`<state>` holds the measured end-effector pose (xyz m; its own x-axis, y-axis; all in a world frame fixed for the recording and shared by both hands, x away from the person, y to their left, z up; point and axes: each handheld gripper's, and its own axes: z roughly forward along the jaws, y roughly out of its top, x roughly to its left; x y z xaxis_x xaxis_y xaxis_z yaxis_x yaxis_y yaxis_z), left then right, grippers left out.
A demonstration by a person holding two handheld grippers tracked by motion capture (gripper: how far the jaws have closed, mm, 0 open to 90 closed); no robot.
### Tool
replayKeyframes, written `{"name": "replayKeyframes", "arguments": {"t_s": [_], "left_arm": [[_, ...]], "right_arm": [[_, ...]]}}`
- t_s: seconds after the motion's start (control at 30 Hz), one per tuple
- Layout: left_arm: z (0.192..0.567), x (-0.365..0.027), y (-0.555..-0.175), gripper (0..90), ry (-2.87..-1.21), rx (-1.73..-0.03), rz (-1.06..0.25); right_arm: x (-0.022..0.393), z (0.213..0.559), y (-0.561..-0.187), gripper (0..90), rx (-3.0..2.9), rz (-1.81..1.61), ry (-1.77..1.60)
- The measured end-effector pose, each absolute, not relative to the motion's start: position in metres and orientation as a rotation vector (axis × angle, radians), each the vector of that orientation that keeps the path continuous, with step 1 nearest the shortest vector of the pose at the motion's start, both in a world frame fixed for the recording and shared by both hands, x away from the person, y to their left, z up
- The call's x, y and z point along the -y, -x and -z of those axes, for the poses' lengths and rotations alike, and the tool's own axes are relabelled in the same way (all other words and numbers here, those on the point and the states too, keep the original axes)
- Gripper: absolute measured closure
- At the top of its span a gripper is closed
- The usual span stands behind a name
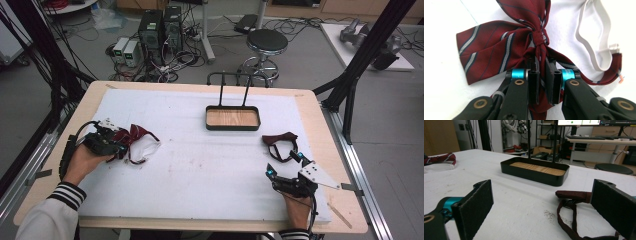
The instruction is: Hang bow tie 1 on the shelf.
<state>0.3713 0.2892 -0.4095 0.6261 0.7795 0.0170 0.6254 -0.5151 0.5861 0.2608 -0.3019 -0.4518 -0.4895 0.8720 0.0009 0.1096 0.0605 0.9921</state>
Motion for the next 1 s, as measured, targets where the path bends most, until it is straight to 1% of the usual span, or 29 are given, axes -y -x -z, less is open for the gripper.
{"name": "replayKeyframes", "arguments": {"t_s": [0.53,0.7,1.0], "left_arm": [[0.391,-0.286,-0.362,82.0,-2.090,-1.016,-0.577],[0.385,-0.281,-0.359,82.1,-2.006,-0.981,-0.611],[0.375,-0.273,-0.358,82.1,-1.931,-0.934,-0.637]], "right_arm": [[0.302,0.452,-0.261,3.9,-1.688,-1.487,-0.986],[0.302,0.452,-0.261,3.9,-1.689,-1.490,-0.990],[0.302,0.452,-0.261,3.9,-1.691,-1.491,-0.994]]}}
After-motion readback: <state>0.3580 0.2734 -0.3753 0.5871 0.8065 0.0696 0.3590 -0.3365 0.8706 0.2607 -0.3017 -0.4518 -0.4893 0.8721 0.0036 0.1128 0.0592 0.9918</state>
